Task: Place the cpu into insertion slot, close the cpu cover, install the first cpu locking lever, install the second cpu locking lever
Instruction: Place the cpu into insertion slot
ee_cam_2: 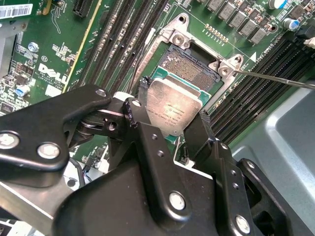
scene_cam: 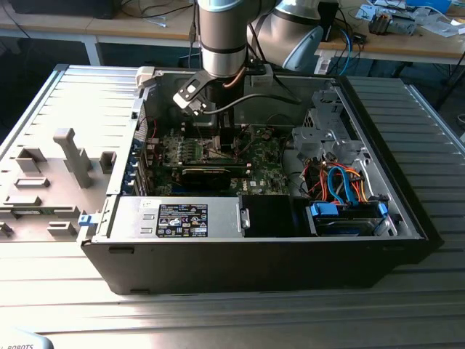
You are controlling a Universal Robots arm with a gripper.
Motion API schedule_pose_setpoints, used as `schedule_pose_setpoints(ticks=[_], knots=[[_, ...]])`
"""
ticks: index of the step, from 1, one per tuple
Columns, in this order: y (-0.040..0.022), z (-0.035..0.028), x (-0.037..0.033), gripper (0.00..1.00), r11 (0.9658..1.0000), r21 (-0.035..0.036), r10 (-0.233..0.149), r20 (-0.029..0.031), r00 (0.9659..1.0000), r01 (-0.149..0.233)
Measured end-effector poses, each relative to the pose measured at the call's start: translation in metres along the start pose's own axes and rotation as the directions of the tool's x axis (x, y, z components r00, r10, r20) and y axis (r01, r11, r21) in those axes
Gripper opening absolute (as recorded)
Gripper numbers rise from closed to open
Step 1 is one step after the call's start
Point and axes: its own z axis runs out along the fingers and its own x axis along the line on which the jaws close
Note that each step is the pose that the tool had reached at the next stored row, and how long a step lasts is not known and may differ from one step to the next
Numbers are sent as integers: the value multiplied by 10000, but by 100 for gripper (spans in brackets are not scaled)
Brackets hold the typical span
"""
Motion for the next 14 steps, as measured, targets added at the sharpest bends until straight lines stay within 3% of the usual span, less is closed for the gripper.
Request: schedule_pose_setpoints(ticks=[14], knots=[[-1, 29, 9, 54, 10000, 0, 0, 0, 10000, 0]])
